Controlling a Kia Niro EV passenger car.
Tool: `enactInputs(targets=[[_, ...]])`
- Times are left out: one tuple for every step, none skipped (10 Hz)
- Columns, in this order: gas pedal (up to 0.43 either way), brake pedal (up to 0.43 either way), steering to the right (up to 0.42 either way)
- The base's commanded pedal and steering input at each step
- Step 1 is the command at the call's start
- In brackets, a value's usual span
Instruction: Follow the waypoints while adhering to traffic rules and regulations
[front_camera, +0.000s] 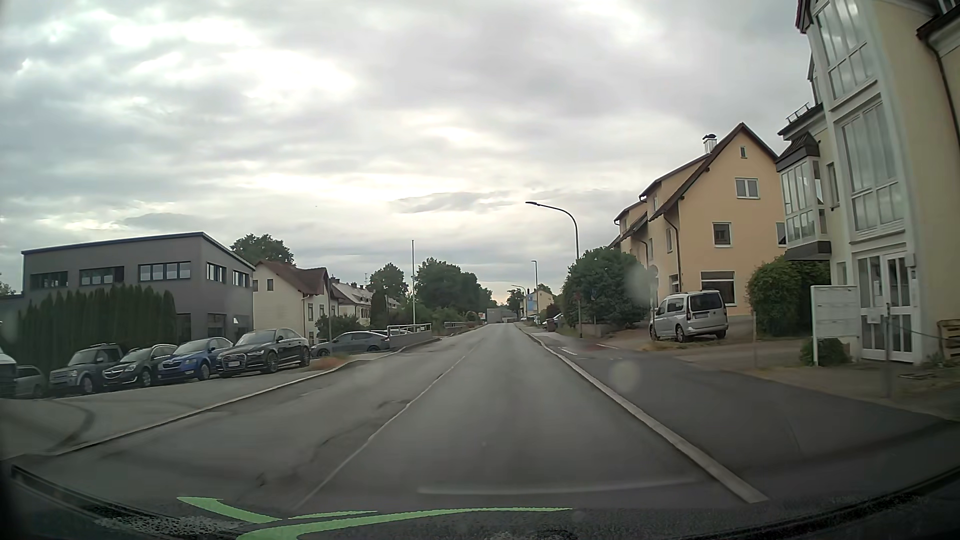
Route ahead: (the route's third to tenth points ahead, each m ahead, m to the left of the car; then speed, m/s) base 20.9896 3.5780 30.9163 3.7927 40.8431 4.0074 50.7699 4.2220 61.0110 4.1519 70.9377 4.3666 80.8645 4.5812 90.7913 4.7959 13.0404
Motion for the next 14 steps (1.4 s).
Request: enactInputs(targets=[[0.130, 0.000, -0.001], [0.130, 0.000, -0.001], [0.130, 0.000, -0.001], [0.130, 0.000, -0.002], [0.138, 0.000, -0.001], [0.138, 0.000, 0.000], [0.138, 0.000, 0.001], [0.138, 0.000, 0.001], [0.138, 0.000, 0.001], [0.138, 0.000, 0.001], [0.138, 0.000, 0.001], [0.138, 0.000, 0.001], [0.138, 0.000, 0.001], [0.138, 0.000, 0.001]])
